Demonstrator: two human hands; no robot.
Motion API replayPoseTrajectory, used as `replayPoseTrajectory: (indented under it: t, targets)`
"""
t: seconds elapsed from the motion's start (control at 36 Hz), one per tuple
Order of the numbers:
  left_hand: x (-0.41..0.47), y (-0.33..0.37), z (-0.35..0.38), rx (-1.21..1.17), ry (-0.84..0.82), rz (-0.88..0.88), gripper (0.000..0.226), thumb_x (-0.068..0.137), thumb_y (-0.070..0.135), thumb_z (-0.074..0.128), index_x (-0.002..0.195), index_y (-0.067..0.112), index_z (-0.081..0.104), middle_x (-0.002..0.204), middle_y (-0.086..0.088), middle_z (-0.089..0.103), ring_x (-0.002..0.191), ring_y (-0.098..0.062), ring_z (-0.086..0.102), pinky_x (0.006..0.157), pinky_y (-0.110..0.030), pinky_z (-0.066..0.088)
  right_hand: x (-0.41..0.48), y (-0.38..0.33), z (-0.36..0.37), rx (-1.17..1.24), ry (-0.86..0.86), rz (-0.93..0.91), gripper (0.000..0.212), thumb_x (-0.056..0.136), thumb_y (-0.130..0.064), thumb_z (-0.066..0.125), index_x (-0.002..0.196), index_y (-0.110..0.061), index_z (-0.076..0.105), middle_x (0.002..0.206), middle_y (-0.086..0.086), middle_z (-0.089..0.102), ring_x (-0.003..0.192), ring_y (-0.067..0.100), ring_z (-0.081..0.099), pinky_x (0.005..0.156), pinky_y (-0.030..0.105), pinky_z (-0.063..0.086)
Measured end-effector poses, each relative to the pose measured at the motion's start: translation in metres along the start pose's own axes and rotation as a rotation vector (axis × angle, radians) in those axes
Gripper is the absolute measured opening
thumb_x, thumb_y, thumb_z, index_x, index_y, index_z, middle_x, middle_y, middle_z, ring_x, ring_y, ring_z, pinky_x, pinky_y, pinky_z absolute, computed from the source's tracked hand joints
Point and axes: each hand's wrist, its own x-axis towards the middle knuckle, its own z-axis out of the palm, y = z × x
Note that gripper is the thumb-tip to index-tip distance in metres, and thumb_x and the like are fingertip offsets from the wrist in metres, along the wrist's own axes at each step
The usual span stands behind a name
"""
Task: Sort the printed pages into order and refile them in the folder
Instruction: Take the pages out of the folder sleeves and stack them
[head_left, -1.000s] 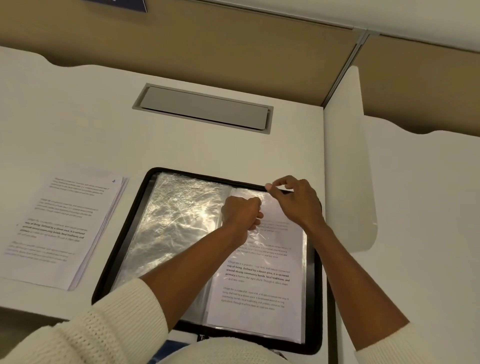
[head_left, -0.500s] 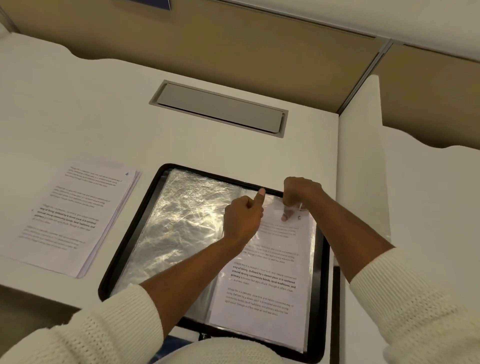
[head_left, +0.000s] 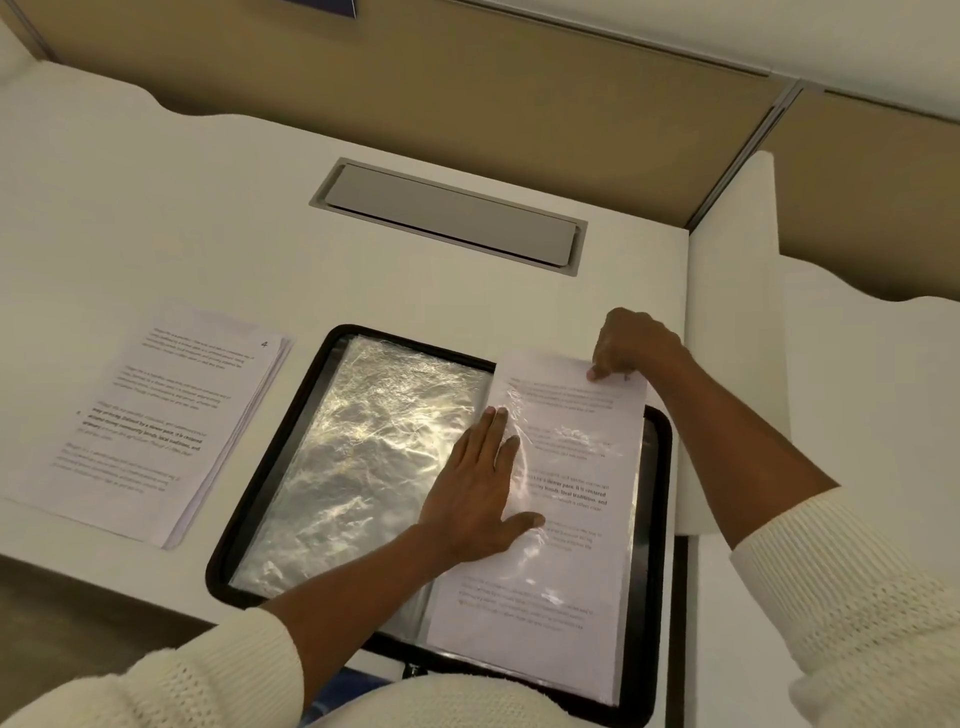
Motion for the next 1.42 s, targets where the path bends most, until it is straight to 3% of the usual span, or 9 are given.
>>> replayPoseTrajectory:
  t: [0.17, 0.28, 0.36, 0.5, 0.83, 1.14, 1.25, 1.36, 1.42]
  targets:
    - [-0.004, 0.001, 0.002, 0.017, -0.007, 0.023, 0.108, 0.093, 0.085, 0.040, 0.163, 0.004, 0.026, 0.175, -0.017, -0.009, 0.162, -0.029, -0.016, 0.132, -0.051, 0.009, 0.007, 0.004, -0.025, 0.152, 0.208, -0.003, 0.057, 0.072, -0.038, 0.094, 0.118, -0.015, 0.068, 0.119, 0.010, 0.069, 0.110, 0.033, 0.066, 0.095, 0.046, 0.056]
    - [-0.005, 0.001, 0.003, 0.024, -0.018, 0.029, 0.108, 0.094, 0.086, 0.036, 0.164, 0.004, 0.025, 0.175, -0.018, -0.009, 0.162, -0.029, -0.015, 0.131, -0.052, 0.008, 0.001, 0.004, -0.044, 0.267, 0.374, -0.047, 0.025, 0.080, -0.026, 0.090, 0.097, -0.016, 0.075, 0.106, 0.008, 0.074, 0.100, 0.030, 0.070, 0.076, 0.034, 0.048]
    - [-0.005, 0.001, 0.005, 0.024, -0.020, 0.033, 0.108, 0.094, 0.086, 0.036, 0.164, 0.004, 0.026, 0.175, -0.018, -0.008, 0.162, -0.030, -0.015, 0.131, -0.053, 0.009, -0.006, 0.004, -0.057, 0.325, 0.501, -0.083, 0.016, 0.083, -0.024, 0.087, 0.092, -0.020, 0.075, 0.101, 0.005, 0.074, 0.099, 0.028, 0.069, 0.075, 0.033, 0.044]
    - [-0.005, 0.000, 0.007, 0.049, -0.047, 0.031, 0.109, 0.094, 0.087, 0.033, 0.165, 0.005, 0.022, 0.174, -0.018, -0.012, 0.161, -0.029, -0.019, 0.131, -0.053, 0.007, -0.019, 0.000, -0.074, 0.415, 0.664, -0.133, 0.013, 0.083, -0.027, 0.084, 0.089, -0.025, 0.073, 0.089, -0.003, 0.071, 0.094, 0.023, 0.067, 0.083, 0.038, 0.050]
    - [-0.007, -0.002, 0.006, 0.077, -0.085, 0.047, 0.111, 0.095, 0.088, 0.029, 0.167, 0.005, 0.014, 0.173, -0.018, -0.019, 0.160, -0.029, -0.024, 0.131, -0.053, 0.004, -0.064, -0.006, -0.107, 0.518, 0.952, -0.343, 0.010, 0.090, -0.029, 0.078, 0.095, -0.024, 0.072, 0.091, -0.015, 0.065, 0.083, 0.007, 0.060, 0.072, 0.031, 0.049]
    - [-0.007, -0.006, 0.003, 0.026, -0.100, 0.055, 0.112, 0.094, 0.089, 0.027, 0.167, 0.006, 0.012, 0.172, -0.015, -0.024, 0.159, -0.026, -0.027, 0.131, -0.052, 0.005, -0.104, -0.003, -0.120, 0.536, 1.022, -0.713, 0.019, 0.090, -0.034, 0.075, 0.092, -0.017, 0.067, 0.097, -0.014, 0.070, 0.083, 0.007, 0.066, 0.069, 0.015, 0.051]
    - [-0.009, -0.008, -0.013, -0.224, 0.032, -0.117, 0.103, 0.092, 0.090, 0.034, 0.165, 0.018, 0.023, 0.177, -0.002, -0.010, 0.163, -0.020, -0.004, 0.130, -0.051, 0.020, -0.120, -0.007, -0.112, 0.594, 1.008, -0.811, 0.017, 0.089, -0.030, 0.078, 0.088, -0.016, 0.067, 0.096, -0.008, 0.074, 0.080, 0.008, 0.066, 0.068, 0.018, 0.050]
    - [-0.007, -0.018, -0.041, -0.565, 0.337, -0.369, 0.097, 0.087, 0.088, 0.053, 0.158, 0.025, 0.032, 0.168, 0.003, 0.029, 0.151, -0.017, 0.036, 0.117, -0.048, 0.044, -0.132, -0.013, -0.107, 0.639, 0.948, -0.861, 0.021, 0.090, -0.028, 0.080, 0.091, -0.008, 0.072, 0.093, -0.009, 0.075, 0.080, 0.005, 0.068, 0.066, 0.016, 0.049]
    - [-0.005, -0.031, -0.058, -0.725, 0.484, -0.448, 0.101, 0.082, 0.084, 0.066, 0.156, 0.022, 0.034, 0.159, 0.003, 0.041, 0.144, -0.015, 0.045, 0.113, -0.044, 0.049, -0.137, -0.020, -0.106, 0.672, 0.903, -0.882, 0.022, 0.090, -0.027, 0.082, 0.092, -0.007, 0.072, 0.093, -0.011, 0.074, 0.079, 0.006, 0.070, 0.065, 0.017, 0.051]
